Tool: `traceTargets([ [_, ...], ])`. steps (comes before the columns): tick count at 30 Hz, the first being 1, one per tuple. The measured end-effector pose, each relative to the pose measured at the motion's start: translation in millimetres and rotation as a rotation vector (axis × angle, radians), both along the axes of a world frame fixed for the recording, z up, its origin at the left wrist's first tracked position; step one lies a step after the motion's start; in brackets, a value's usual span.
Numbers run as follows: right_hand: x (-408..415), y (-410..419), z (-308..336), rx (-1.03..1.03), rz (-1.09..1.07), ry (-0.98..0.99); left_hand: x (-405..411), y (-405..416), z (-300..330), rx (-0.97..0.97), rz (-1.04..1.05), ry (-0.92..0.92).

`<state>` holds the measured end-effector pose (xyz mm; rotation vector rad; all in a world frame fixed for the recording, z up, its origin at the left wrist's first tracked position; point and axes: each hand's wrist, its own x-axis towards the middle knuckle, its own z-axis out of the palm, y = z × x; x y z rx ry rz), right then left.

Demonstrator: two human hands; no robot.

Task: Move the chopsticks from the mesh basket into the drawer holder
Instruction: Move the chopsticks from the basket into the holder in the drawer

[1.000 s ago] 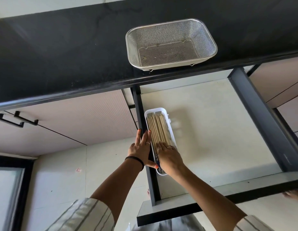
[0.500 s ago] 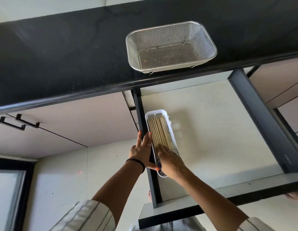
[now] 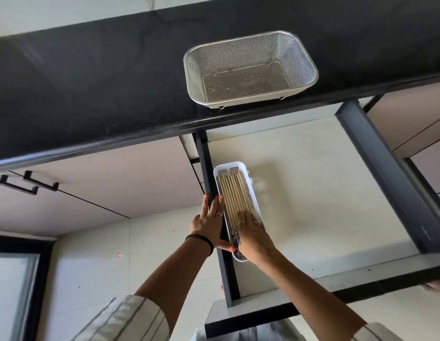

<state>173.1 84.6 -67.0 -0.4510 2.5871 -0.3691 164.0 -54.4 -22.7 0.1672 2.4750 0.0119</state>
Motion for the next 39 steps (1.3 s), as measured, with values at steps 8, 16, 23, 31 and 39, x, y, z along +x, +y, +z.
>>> traceTargets([
  [8,0.9,-0.7,-1.3,-0.056,-0.039,-0.006,1.2,-1.0,-1.0,0.0,-0.002,0.006],
  [16,-2.5,-0.2,-0.1,-0.053,-0.016,0.011,0.0,-1.6,-2.2,0.013,0.006,0.006],
  [23,1.6,4.5,-3.7,0.019,0.099,0.019,0.5,-1.2,-1.1,0.002,-0.011,-0.002],
  [31,-3.4,-2.3,-4.0,0.023,0.101,0.0,0.7,-1.6,-1.0,0.013,0.004,0.003],
  [39,-1.5,-0.2,-4.4,0.019,0.105,0.015,1.1,-2.3,-2.6,0.026,0.016,0.01],
])
